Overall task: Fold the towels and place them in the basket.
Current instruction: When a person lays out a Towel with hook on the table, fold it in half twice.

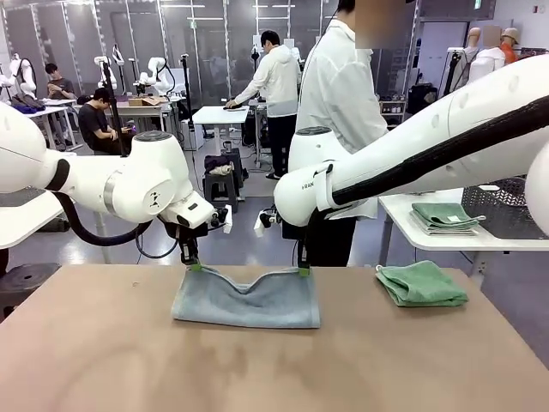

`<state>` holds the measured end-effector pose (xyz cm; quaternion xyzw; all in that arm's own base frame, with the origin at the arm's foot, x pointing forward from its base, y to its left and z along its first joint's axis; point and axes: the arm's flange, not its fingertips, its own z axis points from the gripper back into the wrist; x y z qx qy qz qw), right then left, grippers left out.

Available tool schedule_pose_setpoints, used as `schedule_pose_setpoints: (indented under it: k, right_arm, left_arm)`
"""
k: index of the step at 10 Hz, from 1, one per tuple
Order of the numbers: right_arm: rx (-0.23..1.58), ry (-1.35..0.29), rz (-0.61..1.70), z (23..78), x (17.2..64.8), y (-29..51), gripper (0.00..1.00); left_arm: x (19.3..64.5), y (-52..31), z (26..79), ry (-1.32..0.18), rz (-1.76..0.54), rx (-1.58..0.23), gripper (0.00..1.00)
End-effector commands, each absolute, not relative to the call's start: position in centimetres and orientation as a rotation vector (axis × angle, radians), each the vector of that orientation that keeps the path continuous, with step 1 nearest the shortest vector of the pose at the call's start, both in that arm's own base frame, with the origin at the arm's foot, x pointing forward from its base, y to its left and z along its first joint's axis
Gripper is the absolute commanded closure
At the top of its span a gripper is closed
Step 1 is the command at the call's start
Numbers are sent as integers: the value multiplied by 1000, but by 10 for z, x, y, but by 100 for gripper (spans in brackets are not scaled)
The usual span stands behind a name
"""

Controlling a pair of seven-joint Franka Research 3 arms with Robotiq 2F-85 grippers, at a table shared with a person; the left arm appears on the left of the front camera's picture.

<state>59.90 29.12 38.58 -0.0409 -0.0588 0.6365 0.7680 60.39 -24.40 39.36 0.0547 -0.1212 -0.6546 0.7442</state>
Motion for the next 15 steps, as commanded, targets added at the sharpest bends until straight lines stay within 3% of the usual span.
schedule_pose_setpoints:
  k: [1,11,12,13,14,15]
  right_arm:
    - [-86,-123,1405,386,616,291,93]
    - [-57,-123,1371,348,635,270,93]
    - [-54,-132,1373,348,635,269,81]
    - [-59,-154,1379,347,634,269,73]
    - [-64,-172,1382,347,633,269,61]
    - [-87,-205,1374,349,633,269,53]
  left_arm:
    - [618,-246,393,-275,-1473,96,95]
    - [638,-232,358,-258,-1419,76,95]
    - [639,-232,358,-258,-1410,75,77]
    - [636,-231,356,-255,-1402,74,75]
    - [636,-230,356,-265,-1388,83,58]
    - [635,-228,355,-284,-1371,104,56]
